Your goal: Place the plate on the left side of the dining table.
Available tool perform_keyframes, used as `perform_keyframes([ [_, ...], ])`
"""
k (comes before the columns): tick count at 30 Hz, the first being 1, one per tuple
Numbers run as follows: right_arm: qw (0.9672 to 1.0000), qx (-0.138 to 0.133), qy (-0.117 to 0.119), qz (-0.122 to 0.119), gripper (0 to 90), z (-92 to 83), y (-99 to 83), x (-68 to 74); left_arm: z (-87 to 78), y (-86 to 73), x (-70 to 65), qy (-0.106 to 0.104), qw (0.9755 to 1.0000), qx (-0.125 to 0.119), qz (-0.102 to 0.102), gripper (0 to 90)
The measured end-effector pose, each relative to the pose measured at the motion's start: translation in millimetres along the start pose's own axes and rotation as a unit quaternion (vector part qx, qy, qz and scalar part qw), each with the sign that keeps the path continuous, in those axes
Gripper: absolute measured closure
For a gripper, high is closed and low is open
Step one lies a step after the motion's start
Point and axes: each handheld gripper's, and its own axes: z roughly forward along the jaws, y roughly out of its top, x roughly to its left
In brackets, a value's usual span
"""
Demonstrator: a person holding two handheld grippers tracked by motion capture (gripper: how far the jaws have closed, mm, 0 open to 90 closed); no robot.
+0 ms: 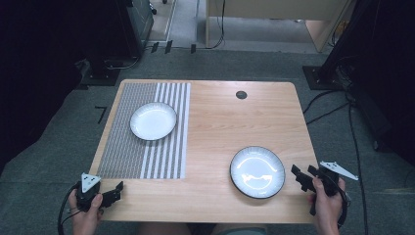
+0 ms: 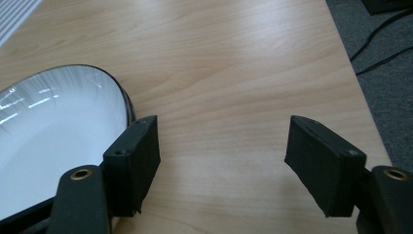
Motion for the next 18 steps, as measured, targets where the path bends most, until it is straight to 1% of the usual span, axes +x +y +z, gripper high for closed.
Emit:
perform_keyframes([
  [6, 0.9998, 0.009, -0.017, 0.004, 28.3, -6.5, -16.5, -14.9, 0.2, 0.3, -0.3, 0.001, 1.0000, 0.001, 0.001, 12.0],
  [7, 0.9998, 0.009, -0.017, 0.004, 28.3, -6.5, -16.5, -14.9, 0.1, 0.3, -0.3, 0.001, 1.0000, 0.001, 0.001, 12.0],
  [10, 0.9996, 0.012, -0.027, -0.001, 28.3, -8.7, -23.1, -19.9, 0.2, 0.3, -0.5, 0.002, 1.0000, 0.001, 0.002, 12.0],
  [12, 0.9995, 0.014, -0.029, 0.001, 28.2, -8.7, -24.6, -20.6, 0.3, 0.3, -0.6, 0.002, 1.0000, 0.002, 0.002, 12.0],
  [14, 0.9992, 0.016, -0.035, -0.009, 28.0, -8.3, -28.6, -20.2, 0.4, 0.4, -0.6, 0.002, 1.0000, 0.002, 0.002, 12.0],
  [15, 0.9992, 0.016, -0.035, -0.009, 28.0, -8.3, -28.6, -20.2, 0.5, 0.5, -0.6, 0.002, 1.0000, 0.002, 0.002, 12.0],
  [18, 0.9983, 0.016, -0.047, -0.030, 27.3, -7.7, -30.7, -16.7, 0.7, 0.6, -0.6, 0.002, 1.0000, 0.001, 0.002, 12.0],
])
